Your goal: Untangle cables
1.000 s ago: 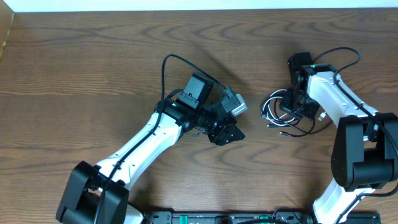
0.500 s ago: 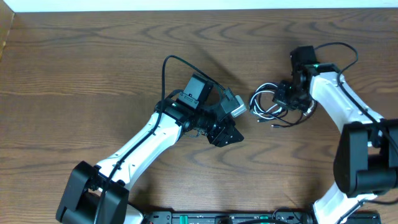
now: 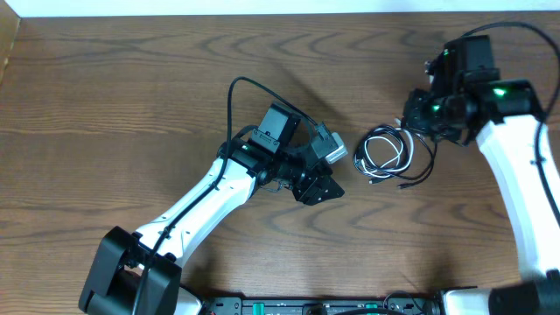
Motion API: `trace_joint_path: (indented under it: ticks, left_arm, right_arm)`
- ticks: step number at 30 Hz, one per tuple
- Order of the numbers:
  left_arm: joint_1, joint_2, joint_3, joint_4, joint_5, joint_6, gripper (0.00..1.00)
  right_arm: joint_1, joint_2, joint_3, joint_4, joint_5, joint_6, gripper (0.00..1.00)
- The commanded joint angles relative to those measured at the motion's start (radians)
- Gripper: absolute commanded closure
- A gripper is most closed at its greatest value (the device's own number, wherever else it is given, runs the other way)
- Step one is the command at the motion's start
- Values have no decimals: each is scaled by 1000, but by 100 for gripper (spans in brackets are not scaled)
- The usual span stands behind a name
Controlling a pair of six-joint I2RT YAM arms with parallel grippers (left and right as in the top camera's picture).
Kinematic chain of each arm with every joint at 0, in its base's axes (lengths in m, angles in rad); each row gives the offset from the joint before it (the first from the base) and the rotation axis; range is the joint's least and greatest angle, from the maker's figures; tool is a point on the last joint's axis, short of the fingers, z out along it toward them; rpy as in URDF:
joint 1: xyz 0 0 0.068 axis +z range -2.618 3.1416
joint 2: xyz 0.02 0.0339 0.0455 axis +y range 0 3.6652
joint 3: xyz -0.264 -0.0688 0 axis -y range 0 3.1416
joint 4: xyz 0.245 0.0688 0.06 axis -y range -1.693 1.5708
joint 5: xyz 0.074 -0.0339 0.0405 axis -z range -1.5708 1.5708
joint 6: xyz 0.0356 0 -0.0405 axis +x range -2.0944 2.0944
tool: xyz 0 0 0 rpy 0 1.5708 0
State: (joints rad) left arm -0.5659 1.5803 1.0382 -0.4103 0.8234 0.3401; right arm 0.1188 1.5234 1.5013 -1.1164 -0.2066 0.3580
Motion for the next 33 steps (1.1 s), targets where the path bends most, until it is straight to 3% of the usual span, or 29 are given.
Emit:
trace_joint_path:
  ticks: [1, 7, 14, 16, 17, 20, 33]
  left_arm:
    - [-3, -5, -3, 12, -6, -2, 39]
    - [-3, -5, -3, 22, -6, -3, 39]
    - [-3, -5, -3, 31, -6, -16, 39]
    - [-3, -5, -3, 30, -6, -21, 39]
    - [-3, -5, -3, 30, -6, -24, 39]
    - [-3, -5, -3, 30, -6, -24, 39]
    - [-3, -5, -3, 29, -6, -23, 39]
  right_arm:
    - [17, -76, 74, -23, 24, -86, 99]
    - [16, -131, 106, -55, 58, -81, 99]
    - [18, -17, 38, -93, 175, -41, 98]
    - [20, 24, 9, -64, 169, -40, 79]
    - [19, 50, -12, -39, 157, -40, 63]
    - [19, 108, -46, 10, 135, -34, 51]
    - [19, 343, -95, 93, 133, 8, 47]
